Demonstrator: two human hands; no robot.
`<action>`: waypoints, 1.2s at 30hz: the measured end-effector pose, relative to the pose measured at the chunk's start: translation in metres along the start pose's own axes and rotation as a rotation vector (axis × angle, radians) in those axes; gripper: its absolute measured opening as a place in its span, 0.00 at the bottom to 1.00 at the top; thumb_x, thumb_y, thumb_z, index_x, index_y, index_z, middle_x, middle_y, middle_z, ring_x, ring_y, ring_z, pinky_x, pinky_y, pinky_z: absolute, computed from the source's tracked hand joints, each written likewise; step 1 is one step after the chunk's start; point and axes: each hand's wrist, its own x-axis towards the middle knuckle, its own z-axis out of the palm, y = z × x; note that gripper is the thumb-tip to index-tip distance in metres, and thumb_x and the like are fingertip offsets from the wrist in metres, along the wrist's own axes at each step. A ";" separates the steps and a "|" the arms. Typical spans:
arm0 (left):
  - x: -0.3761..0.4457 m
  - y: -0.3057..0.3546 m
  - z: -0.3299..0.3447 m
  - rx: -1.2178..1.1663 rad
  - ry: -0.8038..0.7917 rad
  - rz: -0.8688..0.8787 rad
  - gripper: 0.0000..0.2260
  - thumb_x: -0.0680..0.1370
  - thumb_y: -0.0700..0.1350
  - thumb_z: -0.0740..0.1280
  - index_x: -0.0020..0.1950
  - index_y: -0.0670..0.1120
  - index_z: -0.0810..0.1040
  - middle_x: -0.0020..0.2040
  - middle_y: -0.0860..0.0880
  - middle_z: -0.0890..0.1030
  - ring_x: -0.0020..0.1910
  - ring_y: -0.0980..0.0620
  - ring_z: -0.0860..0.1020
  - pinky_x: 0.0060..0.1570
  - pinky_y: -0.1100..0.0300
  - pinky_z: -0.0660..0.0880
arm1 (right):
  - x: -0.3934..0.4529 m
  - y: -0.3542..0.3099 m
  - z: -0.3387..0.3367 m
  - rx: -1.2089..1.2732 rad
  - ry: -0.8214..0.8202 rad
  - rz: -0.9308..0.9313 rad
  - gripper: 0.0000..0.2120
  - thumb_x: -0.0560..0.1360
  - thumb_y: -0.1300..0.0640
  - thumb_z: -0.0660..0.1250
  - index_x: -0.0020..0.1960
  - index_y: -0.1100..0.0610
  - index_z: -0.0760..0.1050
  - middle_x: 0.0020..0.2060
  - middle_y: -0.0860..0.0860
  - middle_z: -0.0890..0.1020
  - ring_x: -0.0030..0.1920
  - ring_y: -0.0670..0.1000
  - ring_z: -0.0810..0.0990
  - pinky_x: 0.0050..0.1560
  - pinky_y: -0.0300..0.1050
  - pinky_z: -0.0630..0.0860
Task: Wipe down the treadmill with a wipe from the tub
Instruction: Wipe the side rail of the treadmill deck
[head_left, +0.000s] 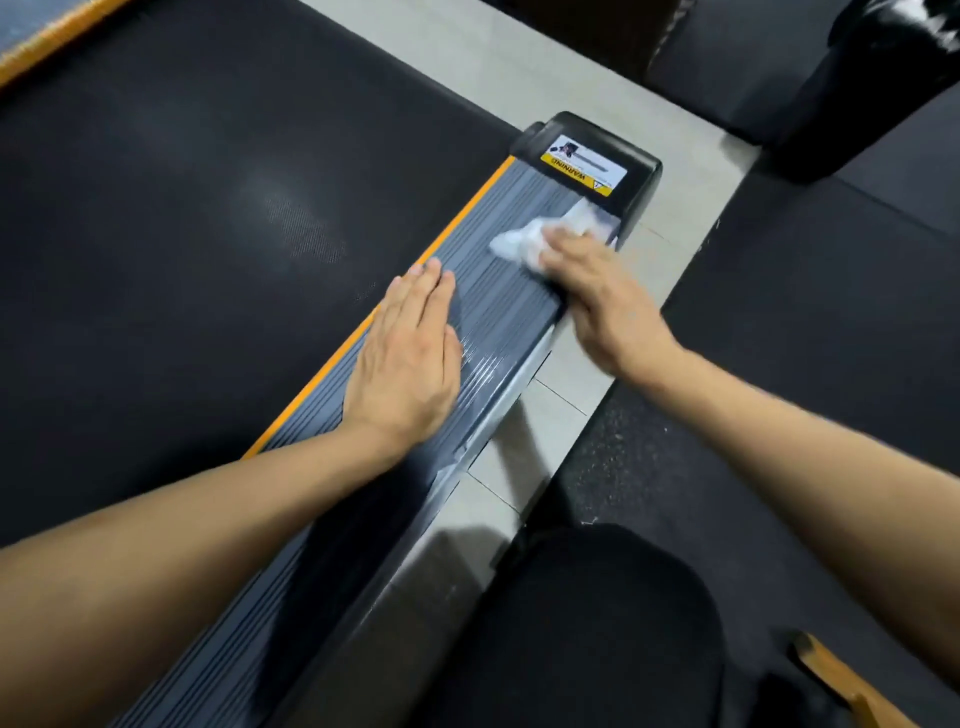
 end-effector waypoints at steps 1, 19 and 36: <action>0.001 0.001 -0.001 -0.027 0.008 -0.004 0.25 0.83 0.44 0.50 0.78 0.36 0.65 0.79 0.40 0.64 0.80 0.44 0.60 0.81 0.50 0.52 | -0.014 -0.021 0.005 0.055 -0.038 -0.072 0.17 0.84 0.63 0.56 0.71 0.64 0.74 0.71 0.62 0.73 0.73 0.62 0.70 0.73 0.65 0.66; 0.007 0.000 -0.003 0.002 -0.001 -0.025 0.25 0.83 0.49 0.49 0.77 0.42 0.68 0.80 0.43 0.64 0.80 0.45 0.61 0.80 0.48 0.56 | -0.019 -0.046 -0.029 0.000 -0.421 -0.391 0.20 0.83 0.64 0.59 0.75 0.62 0.70 0.76 0.58 0.68 0.78 0.56 0.63 0.79 0.53 0.59; 0.045 0.035 0.002 0.165 0.092 -0.161 0.14 0.79 0.50 0.58 0.60 0.47 0.76 0.61 0.49 0.74 0.59 0.47 0.74 0.61 0.50 0.70 | 0.057 0.052 -0.042 -0.049 -0.429 -0.562 0.20 0.81 0.65 0.58 0.70 0.57 0.75 0.70 0.54 0.76 0.69 0.56 0.74 0.69 0.52 0.72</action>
